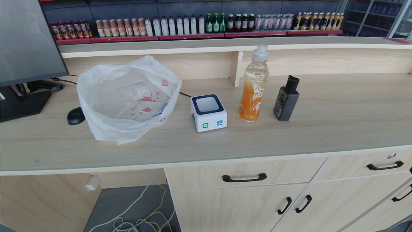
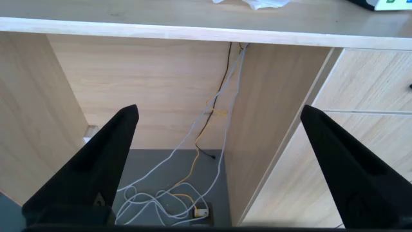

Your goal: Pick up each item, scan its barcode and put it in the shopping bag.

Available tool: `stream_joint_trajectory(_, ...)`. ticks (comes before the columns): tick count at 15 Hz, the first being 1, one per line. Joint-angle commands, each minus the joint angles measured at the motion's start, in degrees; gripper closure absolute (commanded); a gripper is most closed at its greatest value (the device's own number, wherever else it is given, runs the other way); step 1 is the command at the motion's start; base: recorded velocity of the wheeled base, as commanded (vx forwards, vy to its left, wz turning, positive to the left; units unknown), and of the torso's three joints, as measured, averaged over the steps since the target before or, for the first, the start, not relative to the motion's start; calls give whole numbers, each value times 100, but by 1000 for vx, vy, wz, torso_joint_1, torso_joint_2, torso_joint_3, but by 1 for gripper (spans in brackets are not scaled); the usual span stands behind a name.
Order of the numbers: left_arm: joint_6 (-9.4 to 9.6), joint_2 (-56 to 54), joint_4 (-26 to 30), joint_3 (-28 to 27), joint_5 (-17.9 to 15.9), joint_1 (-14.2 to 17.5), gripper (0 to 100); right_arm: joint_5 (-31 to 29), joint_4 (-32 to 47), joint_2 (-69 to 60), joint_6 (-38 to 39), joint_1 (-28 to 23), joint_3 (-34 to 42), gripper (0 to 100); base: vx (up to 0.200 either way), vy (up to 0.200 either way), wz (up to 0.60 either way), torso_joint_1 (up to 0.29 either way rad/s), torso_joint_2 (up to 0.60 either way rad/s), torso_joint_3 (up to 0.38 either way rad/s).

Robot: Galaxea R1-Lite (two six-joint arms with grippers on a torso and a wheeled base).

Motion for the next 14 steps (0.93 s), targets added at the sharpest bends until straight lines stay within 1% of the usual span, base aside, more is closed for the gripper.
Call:
stream_joint_trajectory(1, -2, -2, 0, 0, 0, 1, 0, -5, -779, 1491, -456, 379, -346, 0, 0, 0, 0, 0, 0, 0)
stream_joint_trajectory(3, -2, -2, 0, 0, 0, 1, 0, -5, -1553, 2247, -474, 449, -452, 0, 0, 0, 0, 0, 0, 0)
stream_joint_trajectory(4, -2, -2, 0, 0, 0, 1, 0, -5, -2089, 2660, -474, 475, -522, 0, 0, 0, 0, 0, 0, 0)
stream_joint_trajectory(6, -2, -2, 0, 0, 0, 1, 0, -5, -3600, 3636, -518, 563, -821, 0, 0, 0, 0, 0, 0, 0)
stream_joint_trajectory(7, -2, 6, 0, 0, 0, 1, 0, -14, -4216, 4022, -527, 695, -935, 0, 0, 0, 0, 0, 0, 0)
stream_joint_trajectory(8, -2, 6, 0, 0, 0, 1, 0, -154, -4576, 4312, -518, 845, -1049, 0, 0, 0, 0, 0, 0, 0)
stream_joint_trajectory(12, -2, -2, 0, 0, 0, 1, 0, -1086, -4734, 4866, -412, 1565, -1498, 0, 0, 0, 0, 0, 0, 0)
stream_joint_trajectory(14, -2, -2, 0, 0, 0, 1, 0, -1499, -5024, 5226, -166, 1811, -1796, 0, 0, 0, 0, 0, 0, 0)
